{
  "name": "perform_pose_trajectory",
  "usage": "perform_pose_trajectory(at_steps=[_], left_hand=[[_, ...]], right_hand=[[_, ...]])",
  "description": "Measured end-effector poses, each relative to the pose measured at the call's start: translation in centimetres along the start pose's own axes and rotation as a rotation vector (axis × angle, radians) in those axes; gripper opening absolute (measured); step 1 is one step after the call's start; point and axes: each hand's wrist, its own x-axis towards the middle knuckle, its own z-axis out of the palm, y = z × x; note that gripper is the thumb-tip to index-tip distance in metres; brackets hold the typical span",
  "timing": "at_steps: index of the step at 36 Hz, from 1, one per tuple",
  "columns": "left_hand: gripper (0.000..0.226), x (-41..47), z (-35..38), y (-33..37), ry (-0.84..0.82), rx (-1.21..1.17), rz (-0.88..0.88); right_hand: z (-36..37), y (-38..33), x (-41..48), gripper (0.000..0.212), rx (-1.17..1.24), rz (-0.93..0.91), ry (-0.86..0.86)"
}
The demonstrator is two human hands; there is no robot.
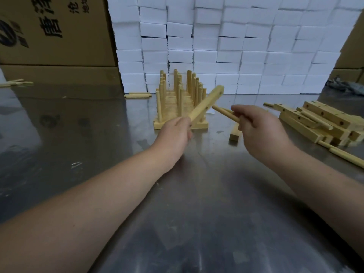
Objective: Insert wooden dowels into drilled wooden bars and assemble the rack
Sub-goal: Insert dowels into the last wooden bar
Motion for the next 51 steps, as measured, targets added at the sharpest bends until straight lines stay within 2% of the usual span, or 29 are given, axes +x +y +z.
perform_pose_trajectory(at_steps=[2,4,7,10,13,15,18,21,32,39,45,51], left_hand=[[0.024,0.0,0.1,0.5,-0.066,-0.273,-0.104],[0.026,-0.2,0.2,0.8,-0.149,-0.438,-0.157],[0.028,-0.7,0.5,0.9,-0.274,-0.463,-0.16],[0.029,-0.9,0.5,1.0,-0.322,-0.472,-0.176],[0.03,-0.8,0.4,1.0,-0.327,-0.49,-0.193],[0.029,-0.7,0.3,0.8,-0.306,-0.479,-0.187],[0.031,-0.6,0.4,0.7,-0.253,-0.439,-0.176],[0.032,-0.6,0.7,0.5,-0.238,-0.409,-0.177],[0.029,-0.4,0.8,-0.1,-0.24,-0.389,-0.16],[0.032,-0.6,0.9,-0.1,-0.221,-0.32,-0.105],[0.035,-1.1,1.0,0.1,-0.241,-0.251,-0.042],[0.03,-1.5,1.0,0.1,-0.268,-0.122,0.02]], right_hand=[[0.0,-0.1,0.0,0.034,0.055,-0.019,0.004],[0.2,-0.2,-0.2,0.03,0.067,-0.054,0.007],[0.7,-0.6,-0.5,0.029,0.104,-0.093,-0.043],[1.0,-0.6,-0.6,0.03,0.049,-0.121,-0.088],[1.1,-0.4,-0.6,0.016,0.018,-0.113,-0.169],[1.0,-0.3,-0.6,0.008,0.014,-0.095,-0.216],[0.9,-0.1,-0.6,0.024,0.099,-0.101,-0.148],[0.8,-0.3,-0.9,0.03,0.167,-0.121,-0.122],[0.8,-0.5,-1.2,0.018,0.097,-0.131,-0.19],[0.7,-0.7,-1.3,0.021,0.092,-0.125,-0.179],[0.5,-0.7,-1.2,0.008,0.036,-0.131,-0.155],[0.1,-0.8,-1.3,0.014,-0.027,-0.161,-0.138]])
